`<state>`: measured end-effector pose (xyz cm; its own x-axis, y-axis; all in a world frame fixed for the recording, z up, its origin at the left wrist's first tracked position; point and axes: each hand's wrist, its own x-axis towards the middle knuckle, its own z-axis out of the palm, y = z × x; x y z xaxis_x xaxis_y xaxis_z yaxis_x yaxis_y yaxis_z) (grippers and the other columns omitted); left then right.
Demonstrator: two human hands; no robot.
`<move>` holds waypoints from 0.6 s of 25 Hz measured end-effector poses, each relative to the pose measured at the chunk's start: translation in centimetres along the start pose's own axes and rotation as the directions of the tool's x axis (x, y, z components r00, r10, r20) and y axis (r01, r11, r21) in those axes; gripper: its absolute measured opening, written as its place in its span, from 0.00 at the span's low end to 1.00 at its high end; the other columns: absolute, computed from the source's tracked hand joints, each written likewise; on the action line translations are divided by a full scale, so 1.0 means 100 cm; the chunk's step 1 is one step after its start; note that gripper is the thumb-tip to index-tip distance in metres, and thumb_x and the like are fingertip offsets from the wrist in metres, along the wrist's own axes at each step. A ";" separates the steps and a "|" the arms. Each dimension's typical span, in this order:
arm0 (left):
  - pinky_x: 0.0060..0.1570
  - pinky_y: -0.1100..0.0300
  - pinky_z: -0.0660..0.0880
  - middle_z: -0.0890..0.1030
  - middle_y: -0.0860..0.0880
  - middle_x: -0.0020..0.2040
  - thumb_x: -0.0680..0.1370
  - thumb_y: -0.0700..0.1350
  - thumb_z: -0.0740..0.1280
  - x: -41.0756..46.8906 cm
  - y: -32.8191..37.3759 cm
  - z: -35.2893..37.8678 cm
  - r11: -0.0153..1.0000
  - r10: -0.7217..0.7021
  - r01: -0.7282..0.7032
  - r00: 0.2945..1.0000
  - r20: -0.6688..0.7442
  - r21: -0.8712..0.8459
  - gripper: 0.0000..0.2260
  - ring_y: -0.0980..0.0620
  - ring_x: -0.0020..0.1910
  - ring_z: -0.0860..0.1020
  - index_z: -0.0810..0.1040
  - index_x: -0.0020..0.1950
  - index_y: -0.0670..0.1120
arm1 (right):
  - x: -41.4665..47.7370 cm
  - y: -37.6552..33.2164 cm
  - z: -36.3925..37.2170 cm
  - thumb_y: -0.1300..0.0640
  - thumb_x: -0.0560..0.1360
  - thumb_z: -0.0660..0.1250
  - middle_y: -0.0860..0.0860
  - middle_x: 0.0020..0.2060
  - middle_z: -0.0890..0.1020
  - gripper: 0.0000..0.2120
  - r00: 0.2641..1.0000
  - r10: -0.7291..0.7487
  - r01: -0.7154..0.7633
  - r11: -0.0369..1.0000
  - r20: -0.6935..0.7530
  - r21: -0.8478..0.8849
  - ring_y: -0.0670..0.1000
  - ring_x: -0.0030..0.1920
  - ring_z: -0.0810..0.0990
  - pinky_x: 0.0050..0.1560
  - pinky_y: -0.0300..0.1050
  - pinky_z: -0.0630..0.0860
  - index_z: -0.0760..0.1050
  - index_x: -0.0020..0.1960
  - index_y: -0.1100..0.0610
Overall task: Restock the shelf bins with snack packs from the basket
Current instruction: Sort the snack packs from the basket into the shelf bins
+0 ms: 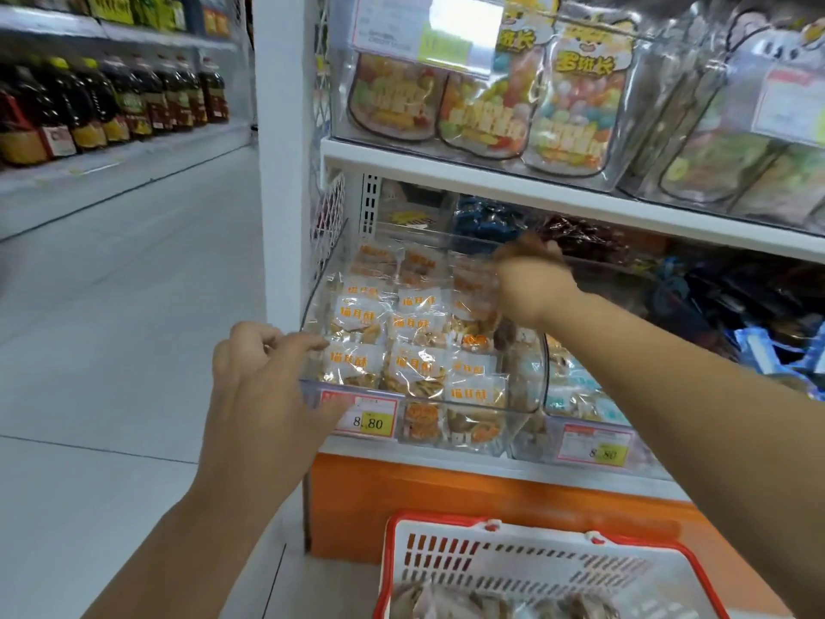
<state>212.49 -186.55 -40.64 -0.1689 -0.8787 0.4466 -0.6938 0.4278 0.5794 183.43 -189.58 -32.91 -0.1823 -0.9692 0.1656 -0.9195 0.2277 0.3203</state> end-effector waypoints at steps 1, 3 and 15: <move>0.47 0.62 0.65 0.64 0.55 0.52 0.67 0.49 0.79 -0.006 0.008 0.000 0.998 0.043 -0.044 0.999 -0.017 -0.035 0.23 0.57 0.54 0.63 0.79 0.61 0.53 | -0.013 0.000 -0.009 0.49 0.79 0.61 0.53 0.62 0.77 0.17 0.993 0.036 -0.021 0.991 -0.108 0.135 0.57 0.64 0.70 0.65 0.53 0.64 0.72 0.68 0.46; 0.46 0.66 0.67 0.66 0.57 0.51 0.71 0.50 0.76 -0.022 0.025 0.006 0.983 0.120 -0.112 0.992 0.048 -0.143 0.18 0.58 0.52 0.69 0.79 0.60 0.55 | -0.059 -0.002 -0.023 0.53 0.79 0.63 0.52 0.58 0.80 0.16 0.938 0.149 0.007 0.894 -0.312 0.448 0.56 0.60 0.73 0.62 0.47 0.66 0.75 0.66 0.49; 0.47 0.64 0.71 0.74 0.52 0.59 0.79 0.47 0.67 -0.219 0.036 0.169 0.995 0.054 -0.100 0.308 0.950 -0.024 0.14 0.55 0.51 0.74 0.75 0.64 0.52 | -0.371 -0.027 0.253 0.56 0.78 0.62 0.55 0.67 0.75 0.20 0.546 0.000 -0.669 0.601 0.838 0.436 0.56 0.66 0.73 0.62 0.43 0.69 0.70 0.70 0.54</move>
<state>201.85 -169.39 -59.83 -0.7545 -0.4491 -0.4786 -0.6563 0.5182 0.5485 183.87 -156.60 -63.52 -0.3908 -0.6077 -0.6914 -0.5827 0.7448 -0.3252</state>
